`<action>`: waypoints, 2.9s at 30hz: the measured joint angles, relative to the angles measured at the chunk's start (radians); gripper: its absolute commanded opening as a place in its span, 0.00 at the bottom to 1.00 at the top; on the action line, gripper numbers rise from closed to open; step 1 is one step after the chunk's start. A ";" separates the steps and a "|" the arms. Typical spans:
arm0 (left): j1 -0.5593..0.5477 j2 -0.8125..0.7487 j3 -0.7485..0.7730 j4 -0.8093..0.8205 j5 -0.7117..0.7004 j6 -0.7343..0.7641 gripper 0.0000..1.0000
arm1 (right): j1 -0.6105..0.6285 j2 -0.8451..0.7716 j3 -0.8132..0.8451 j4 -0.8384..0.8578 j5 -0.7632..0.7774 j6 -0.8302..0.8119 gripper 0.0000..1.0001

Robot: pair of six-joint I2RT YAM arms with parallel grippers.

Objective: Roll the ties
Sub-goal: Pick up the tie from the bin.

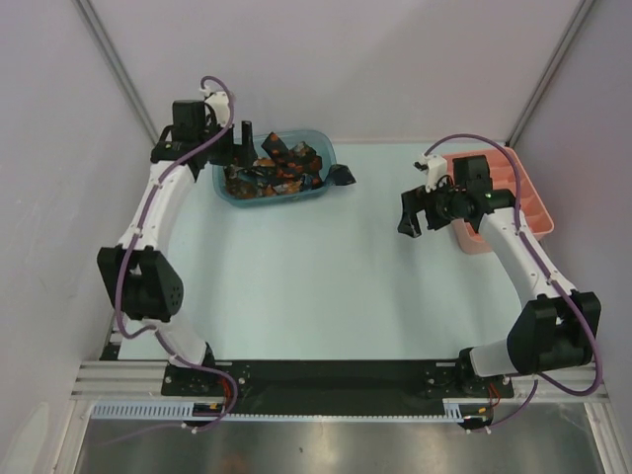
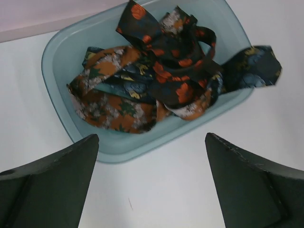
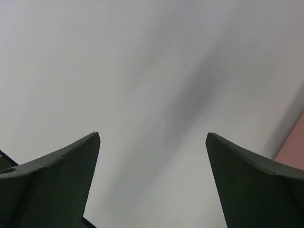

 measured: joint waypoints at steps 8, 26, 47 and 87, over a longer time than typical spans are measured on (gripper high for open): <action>0.012 0.282 0.091 0.148 -0.048 -0.008 0.92 | -0.013 0.051 0.021 -0.002 0.022 -0.006 1.00; 0.034 0.599 0.301 0.300 -0.035 0.202 0.85 | -0.029 0.133 0.065 -0.026 0.051 -0.015 1.00; -0.042 0.658 0.357 0.317 0.324 0.054 0.88 | -0.039 0.147 0.065 -0.045 0.084 -0.033 1.00; -0.105 0.780 0.596 0.053 0.190 0.254 0.00 | -0.061 0.161 0.085 -0.054 0.103 -0.039 1.00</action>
